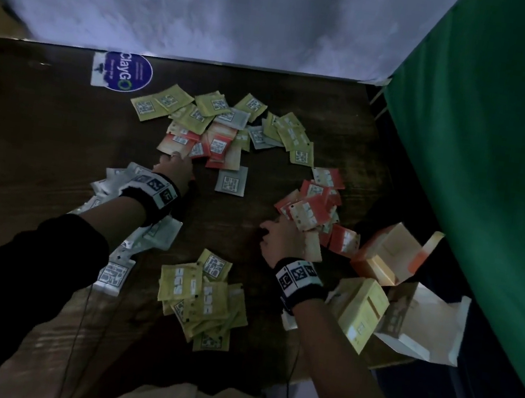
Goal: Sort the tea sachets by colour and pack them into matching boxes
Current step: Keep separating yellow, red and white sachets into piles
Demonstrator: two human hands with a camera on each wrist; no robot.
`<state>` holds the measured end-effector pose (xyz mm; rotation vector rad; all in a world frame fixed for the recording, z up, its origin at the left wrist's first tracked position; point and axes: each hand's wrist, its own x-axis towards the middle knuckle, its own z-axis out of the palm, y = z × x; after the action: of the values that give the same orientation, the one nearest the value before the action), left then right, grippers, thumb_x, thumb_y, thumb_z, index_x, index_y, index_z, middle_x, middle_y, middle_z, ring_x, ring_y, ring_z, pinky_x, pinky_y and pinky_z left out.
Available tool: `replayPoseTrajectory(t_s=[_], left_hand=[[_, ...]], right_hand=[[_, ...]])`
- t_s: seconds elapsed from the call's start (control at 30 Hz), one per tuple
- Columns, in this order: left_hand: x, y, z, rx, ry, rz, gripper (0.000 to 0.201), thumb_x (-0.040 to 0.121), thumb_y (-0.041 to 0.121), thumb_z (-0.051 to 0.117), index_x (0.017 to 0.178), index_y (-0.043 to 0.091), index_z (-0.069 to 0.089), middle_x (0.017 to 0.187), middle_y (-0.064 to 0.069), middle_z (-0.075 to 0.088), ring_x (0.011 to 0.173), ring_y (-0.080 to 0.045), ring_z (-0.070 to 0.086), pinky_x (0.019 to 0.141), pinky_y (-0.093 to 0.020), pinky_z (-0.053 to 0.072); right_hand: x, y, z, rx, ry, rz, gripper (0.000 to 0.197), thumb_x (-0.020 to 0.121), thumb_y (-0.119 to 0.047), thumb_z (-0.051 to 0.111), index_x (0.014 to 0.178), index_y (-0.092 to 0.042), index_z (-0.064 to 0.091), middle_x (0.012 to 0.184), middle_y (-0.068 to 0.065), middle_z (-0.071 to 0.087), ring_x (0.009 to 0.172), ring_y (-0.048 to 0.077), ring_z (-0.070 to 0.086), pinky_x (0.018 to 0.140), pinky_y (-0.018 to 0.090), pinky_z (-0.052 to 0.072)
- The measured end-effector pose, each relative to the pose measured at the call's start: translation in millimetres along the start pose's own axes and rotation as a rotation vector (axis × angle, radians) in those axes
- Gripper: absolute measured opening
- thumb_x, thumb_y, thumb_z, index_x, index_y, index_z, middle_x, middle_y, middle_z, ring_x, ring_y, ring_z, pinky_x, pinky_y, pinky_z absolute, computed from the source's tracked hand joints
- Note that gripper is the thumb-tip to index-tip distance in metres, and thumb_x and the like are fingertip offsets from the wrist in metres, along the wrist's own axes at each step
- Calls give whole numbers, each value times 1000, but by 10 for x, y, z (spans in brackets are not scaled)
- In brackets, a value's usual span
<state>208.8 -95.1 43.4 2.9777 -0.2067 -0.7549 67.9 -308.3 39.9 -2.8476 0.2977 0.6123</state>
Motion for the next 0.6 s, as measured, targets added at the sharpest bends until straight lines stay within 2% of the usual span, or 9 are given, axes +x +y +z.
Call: replayPoseTrajectory(t_s=[0.1,0.23,0.27,0.33,0.37,0.43,0.5,0.57,0.6], left_hand=[[-20,-57,-124,-45,10,59,33,92,11,49,121,-2,44,125,-24,47,113,-42,49,92,-49,45],[-243,147,-319,-394,216,215,25,92,18,54,109,-1,57,105,-17,60,96,-31,58,78,-32,42],[-321,244,-349,-469,198,253,24,93,19,53,110,3,57,101,-11,60,92,-24,58,76,-28,42],[-459,466,-349,-601,54,323,20,97,18,46,113,10,55,98,-1,58,85,-14,57,72,-22,43],[-490,564,-324,-633,-5,366,22,98,18,42,114,10,55,97,-1,58,84,-14,56,69,-21,43],[-499,690,-261,-647,-80,419,27,100,22,39,112,8,58,97,-8,61,86,-22,59,70,-30,49],[-373,673,-189,-651,-68,347,29,99,28,42,110,8,60,103,-13,63,93,-27,61,76,-36,48],[-154,556,-148,-579,57,178,38,94,37,50,121,10,55,120,-14,57,107,-28,56,83,-34,46],[-48,482,-146,-508,117,71,51,90,43,54,129,12,48,131,-16,48,118,-31,49,91,-39,44]], right_hand=[[27,170,-24,80,26,9,34,87,-15,62,121,-22,62,130,5,47,120,25,48,98,42,45],[77,146,-96,279,129,-3,44,86,-25,68,128,-19,56,129,5,50,120,21,49,101,40,44],[86,73,-137,456,162,-17,47,87,-29,67,130,-17,54,127,4,51,116,20,52,99,38,46],[120,-97,-234,886,119,33,50,90,-34,64,134,-15,49,121,0,54,108,18,57,93,39,51],[148,-171,-260,1058,89,66,46,90,-35,63,131,-16,51,117,0,58,104,20,60,89,42,53],[206,-248,-284,1169,105,116,21,91,-30,63,109,-19,60,102,5,66,92,26,65,81,52,56],[231,-210,-303,1081,179,187,10,91,-25,63,97,-17,63,96,9,67,89,28,65,79,52,56],[233,-30,-300,958,271,298,18,93,-24,59,106,-13,64,105,8,65,97,25,62,85,38,53],[224,89,-323,918,334,358,22,94,-23,57,112,-11,63,110,7,64,102,25,60,85,33,49]])
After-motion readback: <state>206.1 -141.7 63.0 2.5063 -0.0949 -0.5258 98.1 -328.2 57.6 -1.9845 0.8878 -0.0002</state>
